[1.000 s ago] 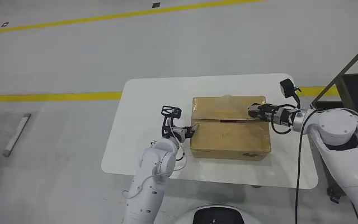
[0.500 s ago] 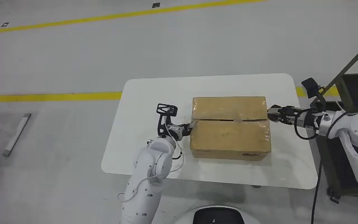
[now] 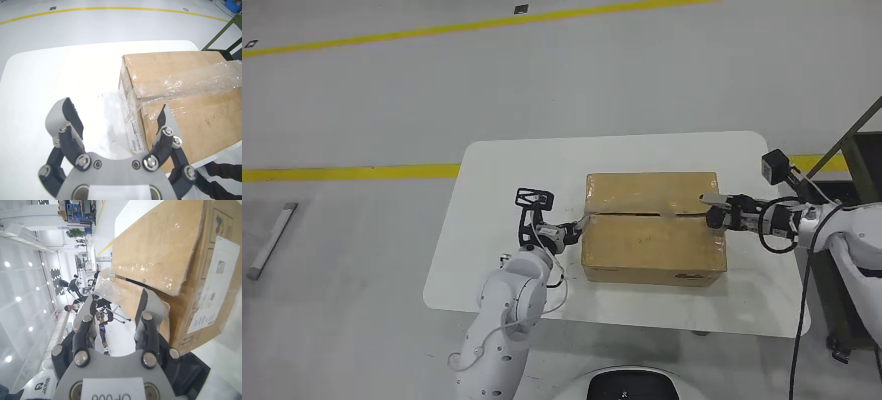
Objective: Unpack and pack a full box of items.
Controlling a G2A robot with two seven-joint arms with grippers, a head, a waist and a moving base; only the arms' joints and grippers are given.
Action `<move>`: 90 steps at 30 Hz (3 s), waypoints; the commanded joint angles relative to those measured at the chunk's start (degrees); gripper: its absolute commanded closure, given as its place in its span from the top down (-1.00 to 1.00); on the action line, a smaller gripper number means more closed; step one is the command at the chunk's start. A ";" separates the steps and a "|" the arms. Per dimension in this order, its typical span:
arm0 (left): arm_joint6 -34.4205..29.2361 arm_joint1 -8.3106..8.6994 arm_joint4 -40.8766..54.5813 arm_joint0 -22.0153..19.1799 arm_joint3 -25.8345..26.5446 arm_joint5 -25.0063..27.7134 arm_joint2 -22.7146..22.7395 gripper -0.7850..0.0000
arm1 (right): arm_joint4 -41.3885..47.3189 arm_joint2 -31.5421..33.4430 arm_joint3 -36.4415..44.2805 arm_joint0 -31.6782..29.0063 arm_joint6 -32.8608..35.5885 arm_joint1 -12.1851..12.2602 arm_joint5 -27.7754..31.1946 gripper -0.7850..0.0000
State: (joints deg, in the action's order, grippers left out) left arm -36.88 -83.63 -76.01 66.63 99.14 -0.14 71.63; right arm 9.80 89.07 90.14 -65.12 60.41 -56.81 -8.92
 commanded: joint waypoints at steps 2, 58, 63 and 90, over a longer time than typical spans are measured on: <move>0.05 0.08 0.11 0.24 0.45 -0.07 0.16 1.00 | -3.29 -2.21 -0.31 1.10 -2.12 -0.10 1.45 1.00; 1.03 1.14 0.52 0.10 0.53 -0.56 -0.03 1.00 | 8.00 1.07 4.60 -5.19 1.60 1.79 -2.90 1.00; 1.39 1.22 0.84 0.33 0.97 -0.28 -0.09 1.00 | 15.56 2.00 6.87 -7.87 2.25 1.74 -8.66 1.00; 3.79 1.73 0.78 1.85 2.71 -1.92 1.14 1.00 | 25.44 -4.10 19.64 -13.80 -28.94 -0.39 -20.10 1.00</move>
State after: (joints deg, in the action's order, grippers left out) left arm -33.17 -81.92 -75.36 68.37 101.82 -2.17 72.76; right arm 35.08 85.43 109.62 -78.77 34.58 -57.04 -28.48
